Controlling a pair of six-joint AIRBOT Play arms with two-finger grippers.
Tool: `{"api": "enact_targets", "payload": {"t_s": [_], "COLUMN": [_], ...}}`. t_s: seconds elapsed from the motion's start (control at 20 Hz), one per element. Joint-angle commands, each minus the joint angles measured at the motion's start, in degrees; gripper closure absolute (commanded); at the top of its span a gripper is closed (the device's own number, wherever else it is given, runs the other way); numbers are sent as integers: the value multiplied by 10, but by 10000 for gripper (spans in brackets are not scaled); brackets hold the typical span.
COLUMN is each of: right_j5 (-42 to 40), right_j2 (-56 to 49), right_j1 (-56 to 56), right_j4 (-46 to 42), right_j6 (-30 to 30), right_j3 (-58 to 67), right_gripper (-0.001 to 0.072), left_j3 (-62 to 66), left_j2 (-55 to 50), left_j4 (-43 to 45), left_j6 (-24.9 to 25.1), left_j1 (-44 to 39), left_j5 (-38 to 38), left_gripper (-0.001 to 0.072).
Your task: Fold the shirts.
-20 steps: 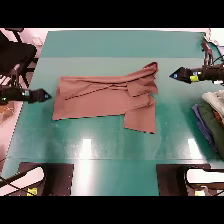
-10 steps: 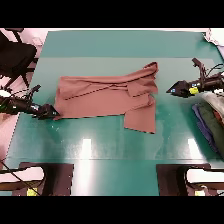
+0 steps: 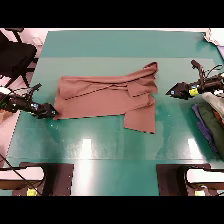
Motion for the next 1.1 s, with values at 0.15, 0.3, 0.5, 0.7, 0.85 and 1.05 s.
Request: {"api": "enact_targets", "payload": {"t_s": [0.15, 0.3, 0.5, 0.7, 0.85, 1.05], "right_j5": [-11, -17, -33, -32, -32, -33], "right_j2": [0, 0, 0, 0, 0, 0], "right_j1": [0, 0, 0, 0, 0, 0], "right_j4": [0, 0, 0, 0, 0, 0], "right_j6": [-10, -10, -14, -14, -14, -14], "right_j3": [0, 0, 0, 0, 0, 0], "right_gripper": [192, 192, 192, 192, 192, 192], "left_j3": [30, 28, 28, 29, 29, 28], "left_j2": [33, 25, -16, -40, -41, -53], "left_j4": [43, 14, -54, -60, -1, -36], "left_j6": [-30, -27, 4, 31, 32, 33], "left_j1": [17, 47, 55, 56, 56, 55], "left_j5": [-27, -24, -42, -36, -18, -13], "left_gripper": [172, 172, 172, 171, 172, 173]}}
